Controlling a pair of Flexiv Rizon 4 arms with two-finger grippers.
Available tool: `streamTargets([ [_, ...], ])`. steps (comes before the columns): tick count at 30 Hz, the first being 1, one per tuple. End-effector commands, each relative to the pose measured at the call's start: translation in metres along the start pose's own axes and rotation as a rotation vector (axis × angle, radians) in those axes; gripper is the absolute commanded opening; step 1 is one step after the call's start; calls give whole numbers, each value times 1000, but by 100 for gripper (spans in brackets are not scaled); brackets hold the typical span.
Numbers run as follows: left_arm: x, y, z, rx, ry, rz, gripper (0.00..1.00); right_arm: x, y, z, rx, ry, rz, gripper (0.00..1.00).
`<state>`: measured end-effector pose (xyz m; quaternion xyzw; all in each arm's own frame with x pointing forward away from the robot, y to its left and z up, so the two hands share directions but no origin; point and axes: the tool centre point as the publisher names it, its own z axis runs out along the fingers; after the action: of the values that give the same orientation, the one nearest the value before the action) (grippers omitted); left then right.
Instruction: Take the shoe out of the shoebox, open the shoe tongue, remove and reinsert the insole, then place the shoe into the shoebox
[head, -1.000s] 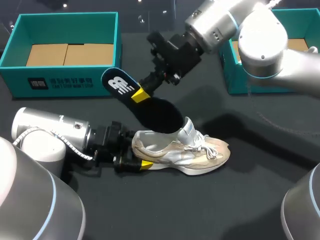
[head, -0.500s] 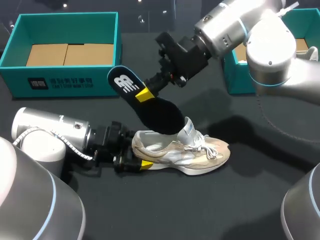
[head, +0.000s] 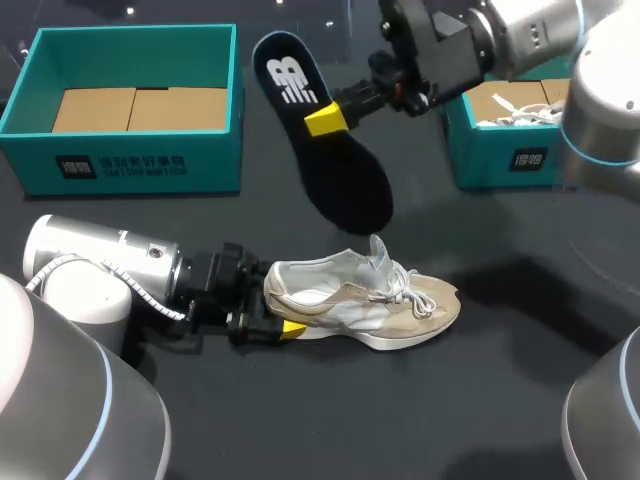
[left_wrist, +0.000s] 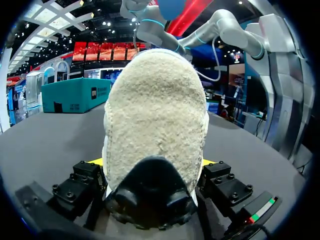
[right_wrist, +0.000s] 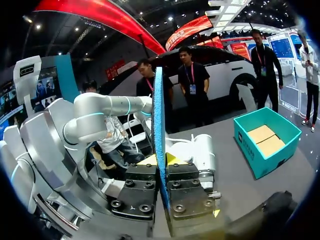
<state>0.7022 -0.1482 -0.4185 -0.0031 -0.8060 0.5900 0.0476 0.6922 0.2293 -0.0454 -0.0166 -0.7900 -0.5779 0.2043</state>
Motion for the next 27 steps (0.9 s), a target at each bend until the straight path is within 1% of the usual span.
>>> streamTargets([
  [1,2,3,-1,0,-3,0,0,42,-19,-40,-76,-166,60,0],
  [18,2,3,-1,0,-3,0,0,42,-19,-40,-76,-166,60,0],
  [20,2,3,-1,0,-3,0,0,52,-24,-51,-88,-218,98,0],
  [21,2,3,-1,0,-3,0,0,58,-26,-58,-112,-233,109,0],
  [23,2,3,-1,0,-3,0,0,69,-30,-70,-128,-266,124,0],
  [27,2,3,-1,0,-3,0,0,85,-33,-81,-144,-315,146,0],
])
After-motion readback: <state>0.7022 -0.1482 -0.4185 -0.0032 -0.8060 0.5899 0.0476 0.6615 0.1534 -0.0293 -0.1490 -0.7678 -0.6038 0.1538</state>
